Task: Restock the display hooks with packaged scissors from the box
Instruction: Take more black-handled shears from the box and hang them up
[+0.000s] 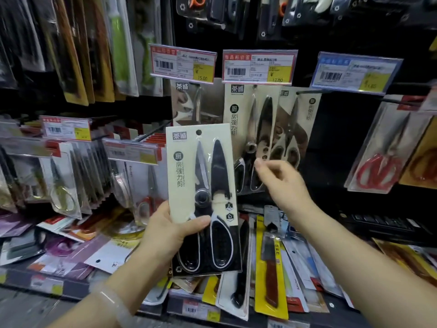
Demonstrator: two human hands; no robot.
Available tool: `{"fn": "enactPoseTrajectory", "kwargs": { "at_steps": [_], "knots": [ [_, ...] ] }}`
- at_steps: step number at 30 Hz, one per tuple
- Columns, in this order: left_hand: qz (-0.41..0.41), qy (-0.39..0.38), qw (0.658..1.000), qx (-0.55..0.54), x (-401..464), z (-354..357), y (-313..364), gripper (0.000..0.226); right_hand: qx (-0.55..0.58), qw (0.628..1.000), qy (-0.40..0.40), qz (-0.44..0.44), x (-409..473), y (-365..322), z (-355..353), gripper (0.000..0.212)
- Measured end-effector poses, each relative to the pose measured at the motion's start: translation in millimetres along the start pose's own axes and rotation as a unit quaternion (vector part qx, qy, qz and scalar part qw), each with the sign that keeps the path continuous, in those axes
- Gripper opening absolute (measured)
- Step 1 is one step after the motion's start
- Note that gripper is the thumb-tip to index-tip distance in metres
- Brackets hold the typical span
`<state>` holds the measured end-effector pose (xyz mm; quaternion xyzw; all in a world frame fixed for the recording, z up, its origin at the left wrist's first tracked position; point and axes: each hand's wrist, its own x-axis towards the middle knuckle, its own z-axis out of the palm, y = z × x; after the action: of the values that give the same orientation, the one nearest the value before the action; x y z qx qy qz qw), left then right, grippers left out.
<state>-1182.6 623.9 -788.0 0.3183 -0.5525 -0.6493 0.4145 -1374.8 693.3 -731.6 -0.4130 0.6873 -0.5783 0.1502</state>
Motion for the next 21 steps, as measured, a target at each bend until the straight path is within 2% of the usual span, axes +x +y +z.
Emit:
{"fn": "enactPoseTrajectory", "kwargs": {
  "at_steps": [2, 3, 5, 7, 9, 15, 21],
  "knots": [
    [0.005, -0.009, 1.000, 0.025, 3, 8, -1, 0.059, 0.005, 0.986, -0.166, 0.025, -19, -4, 3, 0.034],
    [0.012, -0.010, 0.999, 0.037, 4, 13, -1, 0.050, -0.006, 0.979, -0.203, 0.026, -25, -2, 4, 0.036],
    [0.034, -0.015, 0.998, 0.055, 5, 27, 2, 0.041, 0.005, 0.985, -0.174, 0.002, -28, 3, 5, 0.032],
    [0.056, -0.024, 0.995, 0.074, 7, 43, 11, 0.040, 0.020, 0.993, -0.111, -0.026, -22, 3, 0, 0.026],
    [0.082, -0.032, 0.991, 0.096, 14, 57, 22, 0.042, 0.034, 0.995, -0.087, -0.043, -12, 0, -9, 0.025],
    [0.119, -0.032, 0.985, 0.122, 50, 81, 46, 0.055, 0.053, 0.993, -0.064, -0.079, 19, -18, -26, 0.026],
    [0.097, -0.055, 0.987, 0.113, 62, 81, 46, 0.057, 0.028, 0.995, -0.063, -0.076, 30, -14, -22, 0.024]
  ]
}}
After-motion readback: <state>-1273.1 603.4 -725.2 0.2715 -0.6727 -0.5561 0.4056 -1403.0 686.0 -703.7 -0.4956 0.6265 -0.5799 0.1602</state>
